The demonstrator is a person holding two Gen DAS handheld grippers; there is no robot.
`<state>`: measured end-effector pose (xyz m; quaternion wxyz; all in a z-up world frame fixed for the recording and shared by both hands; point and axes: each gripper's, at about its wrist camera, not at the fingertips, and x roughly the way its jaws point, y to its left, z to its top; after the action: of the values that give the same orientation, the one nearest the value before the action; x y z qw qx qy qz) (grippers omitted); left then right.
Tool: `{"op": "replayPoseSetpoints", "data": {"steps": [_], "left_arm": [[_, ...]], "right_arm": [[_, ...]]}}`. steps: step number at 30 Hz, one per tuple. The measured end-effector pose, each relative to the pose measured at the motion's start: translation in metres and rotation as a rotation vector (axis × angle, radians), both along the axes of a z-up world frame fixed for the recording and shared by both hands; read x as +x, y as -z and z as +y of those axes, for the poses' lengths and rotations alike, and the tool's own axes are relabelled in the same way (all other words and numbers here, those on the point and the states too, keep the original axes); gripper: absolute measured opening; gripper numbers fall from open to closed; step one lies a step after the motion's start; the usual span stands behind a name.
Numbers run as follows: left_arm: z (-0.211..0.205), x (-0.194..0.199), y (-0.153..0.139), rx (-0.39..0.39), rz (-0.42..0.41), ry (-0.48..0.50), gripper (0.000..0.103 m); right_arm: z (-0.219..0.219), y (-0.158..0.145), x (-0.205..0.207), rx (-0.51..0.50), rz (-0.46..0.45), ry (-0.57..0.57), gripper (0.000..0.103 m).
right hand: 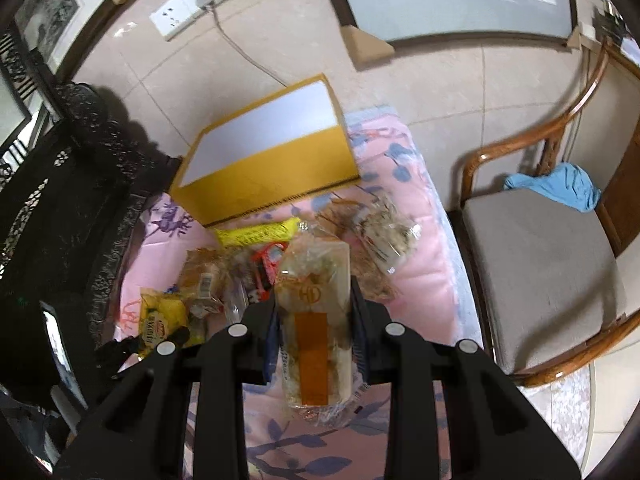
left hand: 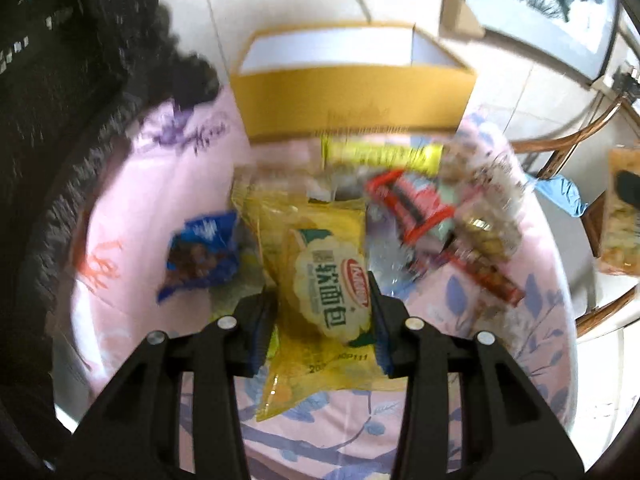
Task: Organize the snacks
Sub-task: 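Carry both packets over the yellow box and open both tools to drop them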
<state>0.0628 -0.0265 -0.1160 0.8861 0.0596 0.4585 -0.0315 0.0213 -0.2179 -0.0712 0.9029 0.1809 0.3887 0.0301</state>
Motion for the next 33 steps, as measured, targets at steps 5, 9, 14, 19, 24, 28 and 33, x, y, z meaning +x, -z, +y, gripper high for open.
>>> {"op": "replayPoseSetpoints", "data": {"steps": [5,9,14,19,24,28,33], "left_arm": [[0.0,0.004,-0.04,-0.024,-0.103,0.023,0.041],[-0.004,0.026,-0.067,-0.026,-0.201,0.054,0.041],[0.005,0.093,-0.106,-0.038,-0.34,0.007,0.041],[0.011,0.162,-0.106,-0.01,-0.367,-0.007,0.041],[0.021,0.212,-0.089,0.001,-0.325,-0.042,0.041],[0.03,0.229,-0.077,-0.015,-0.286,-0.067,0.041],[0.034,0.243,-0.068,-0.046,-0.292,-0.075,0.064]], "right_arm": [[0.008,-0.019,0.011,-0.007,-0.052,-0.041,0.03],[0.011,-0.045,0.046,-0.025,-0.121,-0.068,0.03],[0.023,-0.078,0.118,-0.062,-0.223,-0.101,0.03],[0.029,-0.073,0.188,-0.075,-0.212,-0.125,0.03],[0.028,-0.053,0.237,-0.091,-0.164,-0.114,0.03],[0.027,-0.044,0.256,-0.111,-0.158,-0.098,0.03],[0.033,-0.046,0.271,-0.177,-0.151,-0.098,0.032]]}}
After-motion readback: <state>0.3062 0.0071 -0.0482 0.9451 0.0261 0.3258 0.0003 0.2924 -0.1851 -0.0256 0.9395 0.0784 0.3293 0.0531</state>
